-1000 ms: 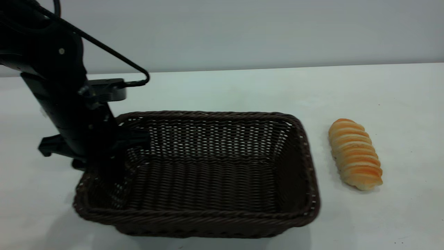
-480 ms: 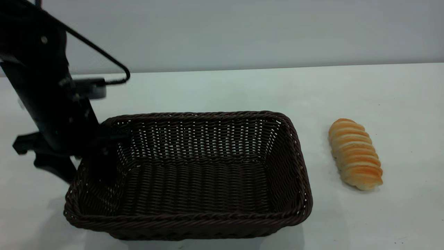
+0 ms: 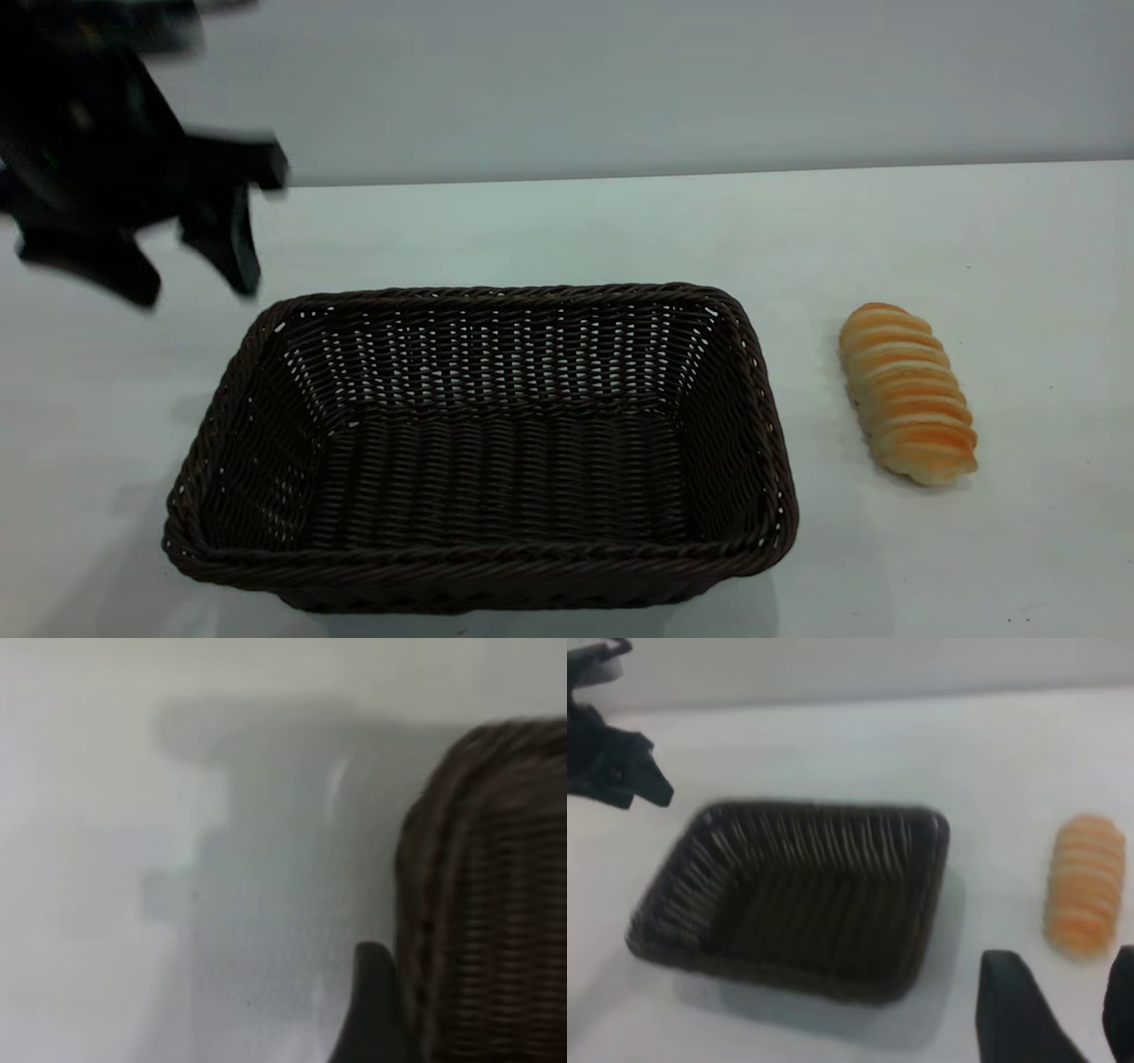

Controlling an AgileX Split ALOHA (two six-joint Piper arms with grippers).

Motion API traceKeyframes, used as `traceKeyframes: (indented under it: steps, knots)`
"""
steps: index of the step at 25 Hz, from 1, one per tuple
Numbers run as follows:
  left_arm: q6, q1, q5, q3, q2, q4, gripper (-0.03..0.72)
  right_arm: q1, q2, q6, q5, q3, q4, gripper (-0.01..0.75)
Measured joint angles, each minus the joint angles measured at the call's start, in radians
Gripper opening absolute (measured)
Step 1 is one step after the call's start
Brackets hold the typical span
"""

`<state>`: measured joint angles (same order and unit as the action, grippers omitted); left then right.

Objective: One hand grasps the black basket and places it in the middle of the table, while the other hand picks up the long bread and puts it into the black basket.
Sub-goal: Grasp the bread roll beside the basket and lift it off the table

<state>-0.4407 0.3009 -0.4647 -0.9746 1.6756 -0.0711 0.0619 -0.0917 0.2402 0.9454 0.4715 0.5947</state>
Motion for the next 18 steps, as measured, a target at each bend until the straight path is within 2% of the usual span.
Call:
traceKeyframes:
  steps: [4,7,13,18]
  knots:
    - [0.039,0.000,0.004,0.000,-0.201,0.000,0.589,0.000,-0.089,0.106,-0.128,-0.038,0.077,0.239]
    - [0.052,0.000,0.015,0.000,-0.369,0.001,0.588,0.000,-0.252,0.236,-0.213,-0.079,0.188,0.253]
    - [0.083,0.000,0.008,0.001,-0.663,0.001,0.586,0.000,-0.628,0.736,-0.352,-0.084,0.636,0.362]
    - [0.103,0.000,-0.008,0.006,-0.845,0.013,0.586,0.000,-0.978,1.105,-0.407,-0.084,0.988,0.456]
